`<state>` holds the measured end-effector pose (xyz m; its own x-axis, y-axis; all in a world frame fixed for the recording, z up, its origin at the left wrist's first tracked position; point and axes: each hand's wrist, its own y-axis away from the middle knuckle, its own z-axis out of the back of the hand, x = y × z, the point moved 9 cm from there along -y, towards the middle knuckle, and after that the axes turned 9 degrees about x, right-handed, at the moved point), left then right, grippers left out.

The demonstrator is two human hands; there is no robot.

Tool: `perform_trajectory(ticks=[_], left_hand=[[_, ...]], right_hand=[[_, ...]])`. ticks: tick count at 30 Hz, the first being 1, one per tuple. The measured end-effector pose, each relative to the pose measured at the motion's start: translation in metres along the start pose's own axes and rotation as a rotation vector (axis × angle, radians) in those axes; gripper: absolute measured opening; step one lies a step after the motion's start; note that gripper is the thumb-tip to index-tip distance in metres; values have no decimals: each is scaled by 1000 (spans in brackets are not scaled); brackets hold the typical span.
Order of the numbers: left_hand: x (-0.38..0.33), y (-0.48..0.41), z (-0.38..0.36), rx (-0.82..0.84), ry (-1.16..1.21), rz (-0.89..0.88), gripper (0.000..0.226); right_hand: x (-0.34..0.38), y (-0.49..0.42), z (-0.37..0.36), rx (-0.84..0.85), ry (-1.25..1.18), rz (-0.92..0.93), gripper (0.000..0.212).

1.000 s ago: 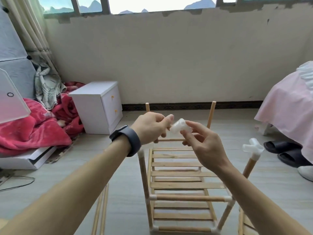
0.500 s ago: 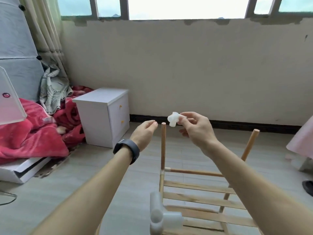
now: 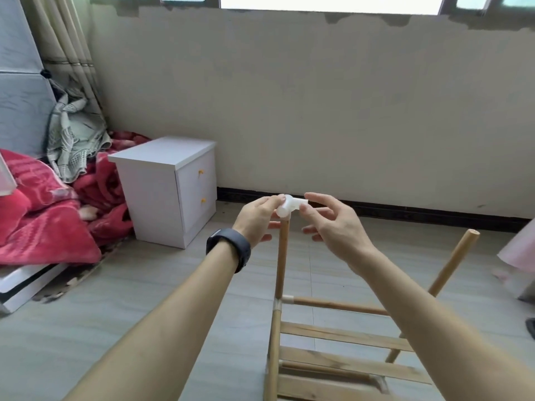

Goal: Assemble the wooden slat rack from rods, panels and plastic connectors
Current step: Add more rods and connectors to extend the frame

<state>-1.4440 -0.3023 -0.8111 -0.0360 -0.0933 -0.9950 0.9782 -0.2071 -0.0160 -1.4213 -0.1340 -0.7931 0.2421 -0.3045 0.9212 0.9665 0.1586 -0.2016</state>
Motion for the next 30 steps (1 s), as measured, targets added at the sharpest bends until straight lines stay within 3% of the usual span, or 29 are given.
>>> perform_trajectory(ticks=[3,5,7,9,15,20,25,30], left_hand=[[-5,0,-4,5,-19,-35,22],[-5,0,-13,40,-34,-42,28],[-5,2,-19,50,-23,-64,33],[-6,3,-21,15,12,-116,33],[-7,8,-25,-68,38,-214,39],[-3,5,-27,-108,-43,-187,35],[-1,-3,-26,13,-98,-51,47],[-2,-13,-34,72,-84,42,40]], right_hand=[[-63,24,-17,27,226,-115,53],[-135,53,-46,234,595,-315,72],[-200,86,-72,401,811,-467,85],[-232,103,-87,409,906,-470,89],[-238,106,-90,370,984,-440,89],[-236,109,-90,382,993,-462,88],[-232,112,-91,396,1004,-462,84],[-230,112,-93,427,1007,-464,82]])
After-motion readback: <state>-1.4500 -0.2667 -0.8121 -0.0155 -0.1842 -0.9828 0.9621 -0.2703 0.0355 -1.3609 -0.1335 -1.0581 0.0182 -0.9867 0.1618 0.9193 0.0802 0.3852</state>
